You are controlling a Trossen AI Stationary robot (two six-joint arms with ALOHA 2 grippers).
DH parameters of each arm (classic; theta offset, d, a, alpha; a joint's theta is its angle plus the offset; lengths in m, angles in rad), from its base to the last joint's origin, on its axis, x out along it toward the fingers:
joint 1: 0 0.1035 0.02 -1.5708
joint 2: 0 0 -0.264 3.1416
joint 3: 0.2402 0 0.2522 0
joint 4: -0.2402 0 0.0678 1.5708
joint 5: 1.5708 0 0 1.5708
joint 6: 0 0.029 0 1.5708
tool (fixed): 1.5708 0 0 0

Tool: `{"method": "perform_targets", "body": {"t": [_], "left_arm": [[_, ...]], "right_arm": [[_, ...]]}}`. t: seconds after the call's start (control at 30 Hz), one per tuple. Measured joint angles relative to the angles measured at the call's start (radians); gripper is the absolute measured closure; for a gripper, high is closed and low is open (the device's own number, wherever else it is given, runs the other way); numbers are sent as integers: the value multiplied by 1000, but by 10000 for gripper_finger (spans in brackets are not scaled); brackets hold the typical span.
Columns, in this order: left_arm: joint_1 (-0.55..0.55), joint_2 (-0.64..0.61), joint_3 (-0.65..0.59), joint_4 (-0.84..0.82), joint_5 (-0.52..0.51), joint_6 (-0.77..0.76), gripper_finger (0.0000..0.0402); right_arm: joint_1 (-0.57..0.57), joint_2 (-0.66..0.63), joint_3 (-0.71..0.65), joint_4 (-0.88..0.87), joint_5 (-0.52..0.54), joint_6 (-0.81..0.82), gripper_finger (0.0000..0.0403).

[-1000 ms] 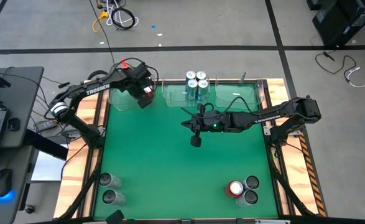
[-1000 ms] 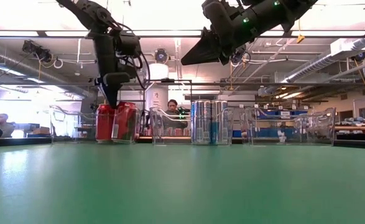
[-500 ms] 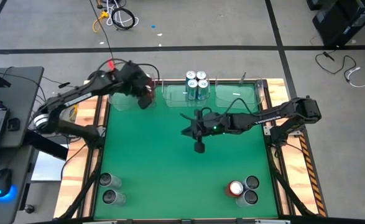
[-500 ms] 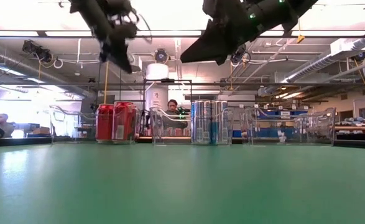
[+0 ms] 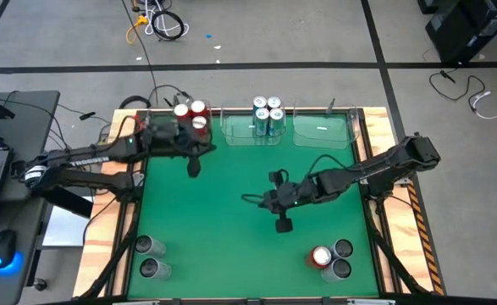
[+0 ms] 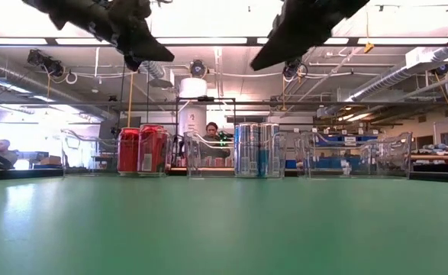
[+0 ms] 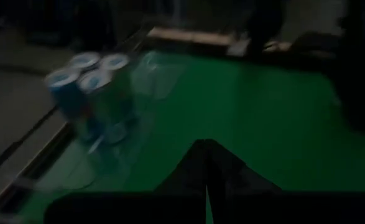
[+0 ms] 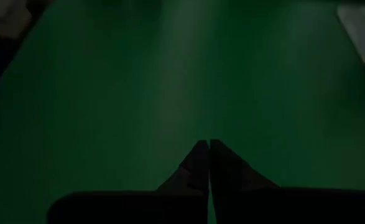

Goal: Sort soda cans
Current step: Put the red soda can into the transparent left bin

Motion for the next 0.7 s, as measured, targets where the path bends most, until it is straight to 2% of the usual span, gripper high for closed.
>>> {"method": "perform_targets", "body": {"t": [0.2,0.4,0.53,0.7], "left_arm": [[-117,-31,-124,214,0,0,400],[-194,-32,-149,243,-2,1,400],[-228,-32,-149,243,-4,20,400],[-247,-32,-149,242,-4,32,400]], "right_arm": [[64,-1,131,-262,33,174,395],[133,-1,210,-479,33,435,368],[190,-1,235,-599,32,581,320],[255,-1,242,-700,9,722,236]]}}
